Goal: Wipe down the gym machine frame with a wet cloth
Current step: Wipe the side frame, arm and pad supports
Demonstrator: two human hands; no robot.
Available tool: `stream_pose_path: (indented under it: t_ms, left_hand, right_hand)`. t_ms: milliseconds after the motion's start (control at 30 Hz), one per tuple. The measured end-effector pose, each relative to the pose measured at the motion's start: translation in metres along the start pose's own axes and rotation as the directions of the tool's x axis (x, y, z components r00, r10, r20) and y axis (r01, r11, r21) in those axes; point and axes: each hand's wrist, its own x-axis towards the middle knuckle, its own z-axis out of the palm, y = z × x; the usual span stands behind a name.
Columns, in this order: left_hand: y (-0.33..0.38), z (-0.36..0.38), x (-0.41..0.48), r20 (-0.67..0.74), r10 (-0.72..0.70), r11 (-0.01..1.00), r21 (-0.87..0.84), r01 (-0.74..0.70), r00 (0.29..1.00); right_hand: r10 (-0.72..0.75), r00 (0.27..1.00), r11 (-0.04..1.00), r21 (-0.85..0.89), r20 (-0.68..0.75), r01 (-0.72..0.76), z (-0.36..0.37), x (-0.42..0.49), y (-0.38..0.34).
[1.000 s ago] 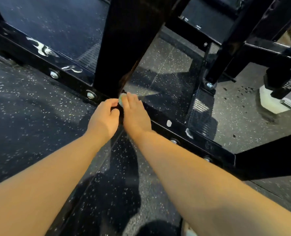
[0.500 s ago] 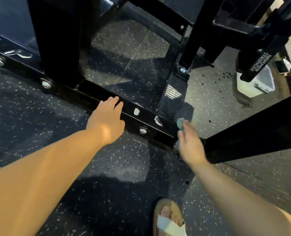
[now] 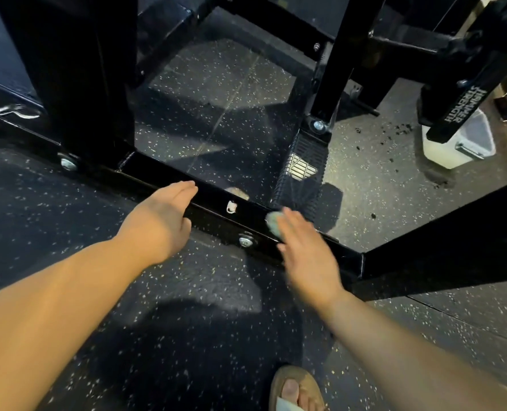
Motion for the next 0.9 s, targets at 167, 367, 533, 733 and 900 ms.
stream_pose_path:
  t_ms: [167, 367, 533, 733, 900]
  left_hand:
    - [0.001, 0.001, 0.004, 0.040, -0.040, 0.995, 0.090, 0.036, 0.998]
    - [0.009, -0.001, 0.008, 0.044, -0.101, 0.993, 0.060, 0.099, 0.994]
    - [0.023, 0.006, 0.011, 0.041, -0.147, 0.983, 0.113, 0.142, 0.988]
    - [0.017, 0.014, 0.009, 0.012, -0.091, 0.984, 0.157, 0.088, 0.996]
    - [-0.005, 0.000, 0.007, -0.218, -0.171, 0.978, -0.157, 0.138, 0.961]
  right_hand:
    - [0.215, 0.976, 0.977, 0.009, -0.029, -0.215, 0.005, 0.003, -0.012]
    - [-0.113, 0.993, 0.994, 0.016, 0.038, 0.113, 0.009, 0.078, -0.088]
    - [-0.131, 0.990, 0.991, -0.020, 0.047, 0.133, 0.000, 0.019, -0.012]
    - [0.056, 0.998, 0.998, -0.021, 0.012, -0.056, 0.001, 0.003, -0.003]
    - [-0.198, 0.979, 0.978, -0.064, 0.047, 0.200, 0.010, 0.080, -0.089]
